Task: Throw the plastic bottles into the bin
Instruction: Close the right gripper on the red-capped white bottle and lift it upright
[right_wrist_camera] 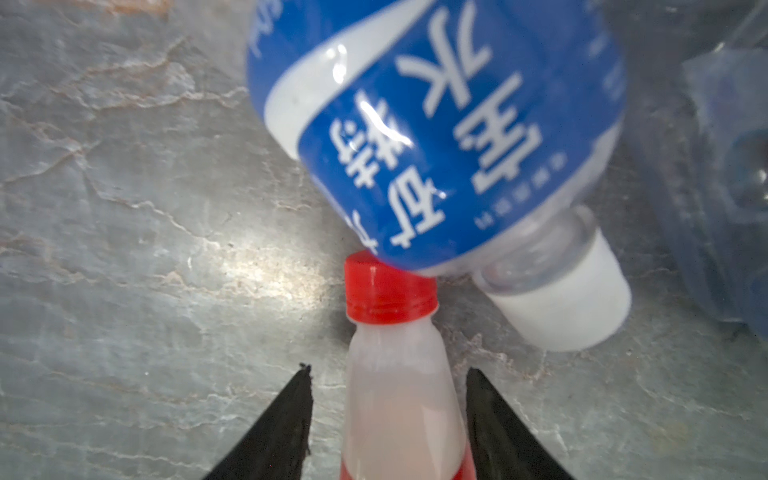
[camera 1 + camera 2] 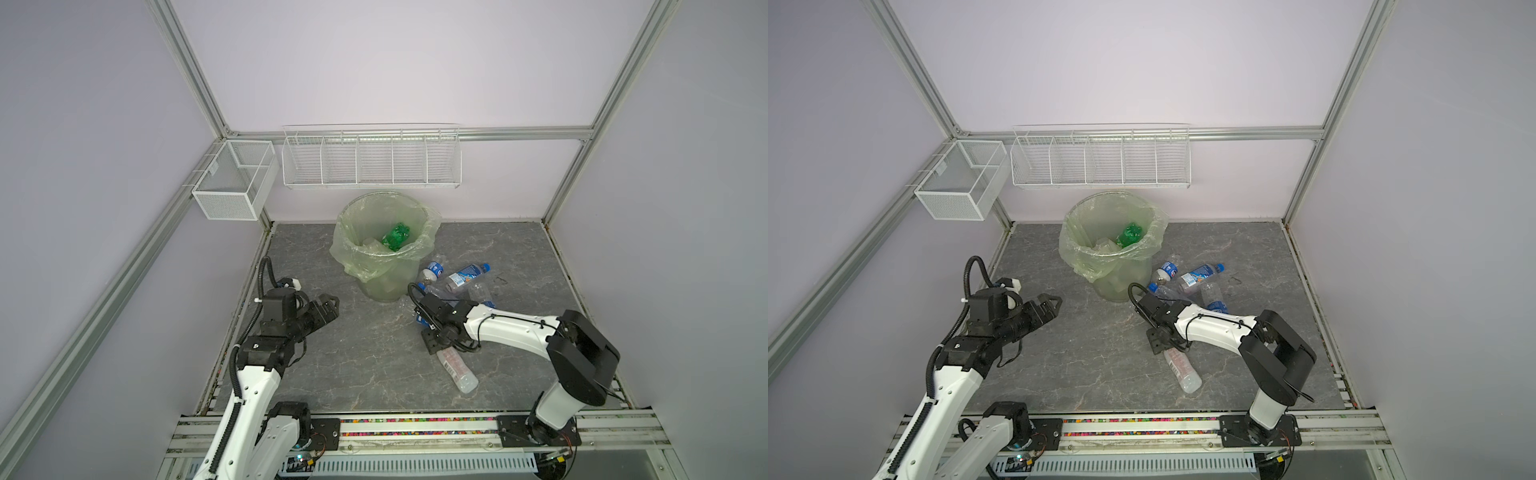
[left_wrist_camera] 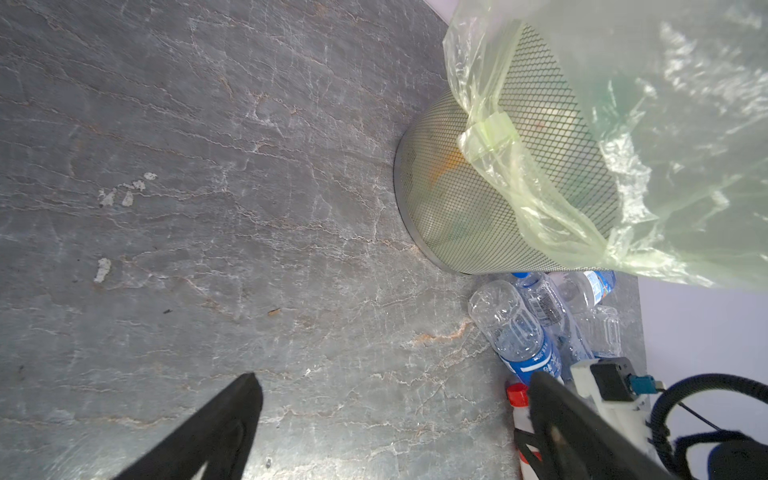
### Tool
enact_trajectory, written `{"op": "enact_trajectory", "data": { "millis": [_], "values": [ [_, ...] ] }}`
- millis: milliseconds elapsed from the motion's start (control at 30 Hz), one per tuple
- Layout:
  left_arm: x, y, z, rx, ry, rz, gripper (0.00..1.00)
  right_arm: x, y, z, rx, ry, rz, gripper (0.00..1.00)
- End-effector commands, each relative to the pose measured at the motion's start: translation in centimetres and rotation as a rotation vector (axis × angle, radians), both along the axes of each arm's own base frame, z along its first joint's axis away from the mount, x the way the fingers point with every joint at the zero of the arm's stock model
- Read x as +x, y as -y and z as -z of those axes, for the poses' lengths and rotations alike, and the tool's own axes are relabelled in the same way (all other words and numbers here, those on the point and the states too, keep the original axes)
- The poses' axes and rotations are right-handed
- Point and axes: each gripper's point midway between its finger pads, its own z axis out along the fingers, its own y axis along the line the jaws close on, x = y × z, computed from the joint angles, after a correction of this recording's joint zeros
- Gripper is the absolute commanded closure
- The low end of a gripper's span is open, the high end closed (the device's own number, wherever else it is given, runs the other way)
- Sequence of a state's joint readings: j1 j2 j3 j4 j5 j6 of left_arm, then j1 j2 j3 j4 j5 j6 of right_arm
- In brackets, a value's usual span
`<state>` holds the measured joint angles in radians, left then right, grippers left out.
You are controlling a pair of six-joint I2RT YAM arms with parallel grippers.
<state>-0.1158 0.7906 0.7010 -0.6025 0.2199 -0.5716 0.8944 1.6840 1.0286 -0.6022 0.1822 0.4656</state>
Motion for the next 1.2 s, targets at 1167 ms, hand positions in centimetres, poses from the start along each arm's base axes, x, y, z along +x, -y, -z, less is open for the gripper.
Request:
{"op": "enact_trajectory", "data": {
  "millis": [1167],
  "values": [
    [0.1, -0.2, 0.9, -0.028, 0.012, -0.037, 0.0, -1.3, -1.7, -10.4, 0.378, 0.139, 0.039, 0.62]
  ]
}}
